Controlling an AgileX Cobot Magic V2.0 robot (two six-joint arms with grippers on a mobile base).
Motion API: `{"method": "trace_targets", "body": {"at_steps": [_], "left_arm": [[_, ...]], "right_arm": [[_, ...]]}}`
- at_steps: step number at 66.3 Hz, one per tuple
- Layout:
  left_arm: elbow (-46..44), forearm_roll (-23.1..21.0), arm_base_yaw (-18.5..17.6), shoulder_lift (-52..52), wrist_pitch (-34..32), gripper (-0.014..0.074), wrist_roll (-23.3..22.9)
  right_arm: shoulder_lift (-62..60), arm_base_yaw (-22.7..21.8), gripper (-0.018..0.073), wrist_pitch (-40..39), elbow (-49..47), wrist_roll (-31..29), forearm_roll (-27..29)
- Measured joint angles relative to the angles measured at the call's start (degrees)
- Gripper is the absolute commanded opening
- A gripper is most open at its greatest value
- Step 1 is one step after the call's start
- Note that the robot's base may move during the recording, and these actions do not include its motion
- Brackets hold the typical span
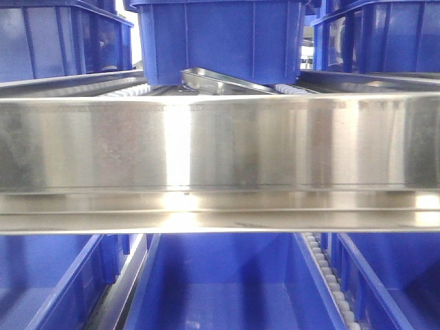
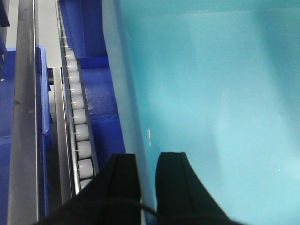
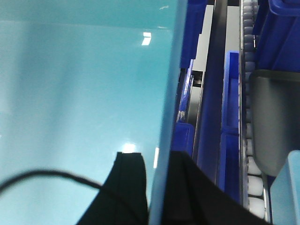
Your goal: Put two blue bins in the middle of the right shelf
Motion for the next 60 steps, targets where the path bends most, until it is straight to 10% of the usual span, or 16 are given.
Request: {"method": "trace_targets", "body": {"at_steps": [60], "left_arm": [[0.0, 1.49, 0.0, 0.0, -11.37, -0.0111, 0.46]], "right_arm": [[0.0, 0.0, -0.0153, -2.53, -0.17, 0.2, -0.8]]}}
